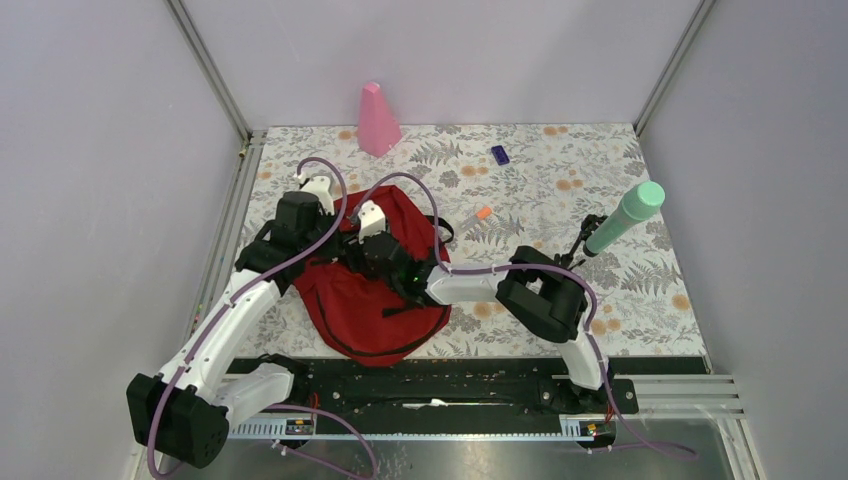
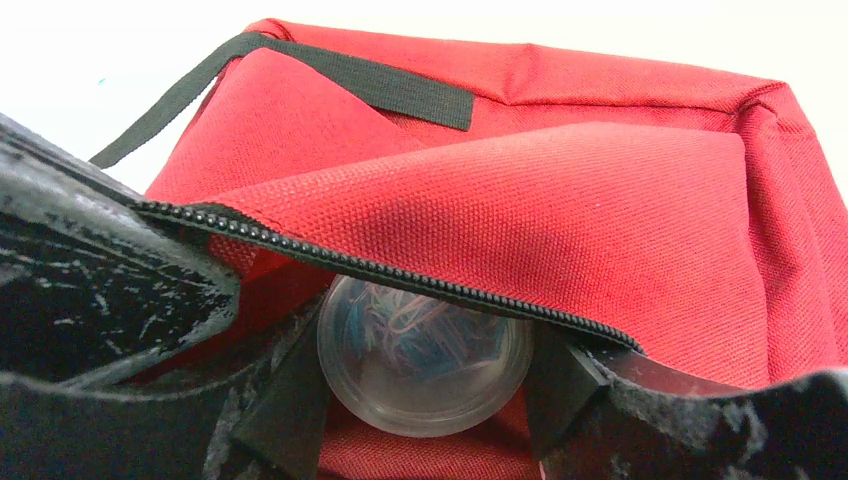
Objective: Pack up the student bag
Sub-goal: Place the stationery in the student bag.
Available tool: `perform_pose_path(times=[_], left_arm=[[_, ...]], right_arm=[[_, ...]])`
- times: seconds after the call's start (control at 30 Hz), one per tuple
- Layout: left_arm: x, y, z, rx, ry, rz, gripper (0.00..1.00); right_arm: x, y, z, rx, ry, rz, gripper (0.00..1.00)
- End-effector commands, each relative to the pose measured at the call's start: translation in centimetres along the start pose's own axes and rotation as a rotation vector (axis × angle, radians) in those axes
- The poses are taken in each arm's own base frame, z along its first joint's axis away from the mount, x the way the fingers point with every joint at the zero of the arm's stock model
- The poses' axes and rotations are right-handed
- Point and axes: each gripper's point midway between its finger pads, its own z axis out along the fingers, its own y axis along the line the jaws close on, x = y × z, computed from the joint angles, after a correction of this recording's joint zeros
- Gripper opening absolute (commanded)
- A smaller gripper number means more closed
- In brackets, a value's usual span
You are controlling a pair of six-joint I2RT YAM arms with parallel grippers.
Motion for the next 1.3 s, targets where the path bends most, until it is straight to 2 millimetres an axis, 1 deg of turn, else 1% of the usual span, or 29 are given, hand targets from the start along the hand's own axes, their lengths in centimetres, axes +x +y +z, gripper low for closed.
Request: perform_pose_path(times=[0.0, 0.07, 0.1, 0.2, 0.27, 0.33, 0.4, 0.5, 0.6, 0.67, 0.73, 0.8, 0.87, 0.97, 1.03, 1.1, 1.17, 1.27], left_arm=[[-3.3, -2.5, -1.2, 0.114, -0.119, -0.019, 0.00], [-3.3, -2.4, -1.2, 0.112, -0.120, -0.022, 0.00], [-3.3, -2.4, -1.1, 0.112, -0.118, -0.023, 0.00], [-3.3, -2.4, -1.1, 0.112, -0.116, -0.025, 0.00], [-3.3, -2.3, -1.0, 0.111, -0.114, -0.027, 0.00], [-3.2, -2.2, -1.0, 0.109, -0.113, -0.028, 0.00], [-3.2, -2.2, -0.9, 0.108, -0.112, -0.029, 0.00], [-3.2, -2.1, -0.9, 0.104, -0.112, -0.031, 0.00], [-3.2, -2.0, -0.9, 0.102, -0.111, -0.033, 0.00], [-3.2, -1.9, -0.8, 0.100, -0.111, -0.035, 0.00], [-3.2, -1.8, -0.8, 0.097, -0.112, -0.036, 0.00], [-3.2, -1.8, -0.8, 0.094, -0.112, -0.036, 0.00], [-3.1, -1.6, -0.9, 0.087, -0.114, -0.036, 0.00], [-3.3, -1.2, -1.0, 0.069, -0.124, -0.036, 0.00], [-3.4, -1.0, -1.1, 0.057, -0.131, -0.039, 0.00], [-3.4, -0.8, -1.2, 0.053, -0.135, -0.039, 0.00], [-3.4, -0.8, -1.1, 0.052, -0.133, -0.041, 0.00], [-3.4, -0.9, -1.1, 0.056, -0.127, -0.034, 0.00]], right_arm=[[-2.1, 0.7, 0.1, 0.006, -0.063, -0.015, 0.51], [-2.2, 0.6, -0.7, -0.002, -0.061, -0.016, 0.69], [-2.3, 0.6, -1.1, -0.010, -0.057, -0.019, 0.75], [-2.3, 0.5, -2.6, -0.045, -0.048, -0.020, 0.83], [-2.6, 0.6, -3.5, -0.068, -0.046, -0.013, 0.91], [-3.0, 0.8, -4.5, -0.089, -0.048, -0.005, 0.94], [-3.8, 0.8, -5.5, -0.103, -0.061, 0.002, 0.94], [-4.3, 0.5, -6.8, -0.105, -0.068, 0.021, 0.89], [-4.3, 0.1, -7.2, -0.094, -0.058, 0.032, 0.72], [-4.4, -0.3, -7.1, -0.067, -0.053, 0.044, 0.66], [-4.9, -1.2, -7.2, -0.030, -0.061, 0.052, 0.65], [-5.9, -1.9, -7.4, -0.012, -0.070, 0.050, 0.65], [-7.0, -2.9, -8.1, 0.013, -0.081, 0.045, 0.64], [-9.0, -4.4, -10.4, 0.042, -0.102, 0.021, 0.63], [-10.7, -5.4, -12.4, 0.052, -0.124, 0.021, 0.67], [-10.8, -6.2, -13.4, 0.061, -0.084, -0.005, 0.68], [-10.8, -7.1, -13.8, 0.089, -0.034, -0.017, 0.68], [-9.7, -9.8, -13.8, 0.173, 0.052, -0.006, 0.68]])
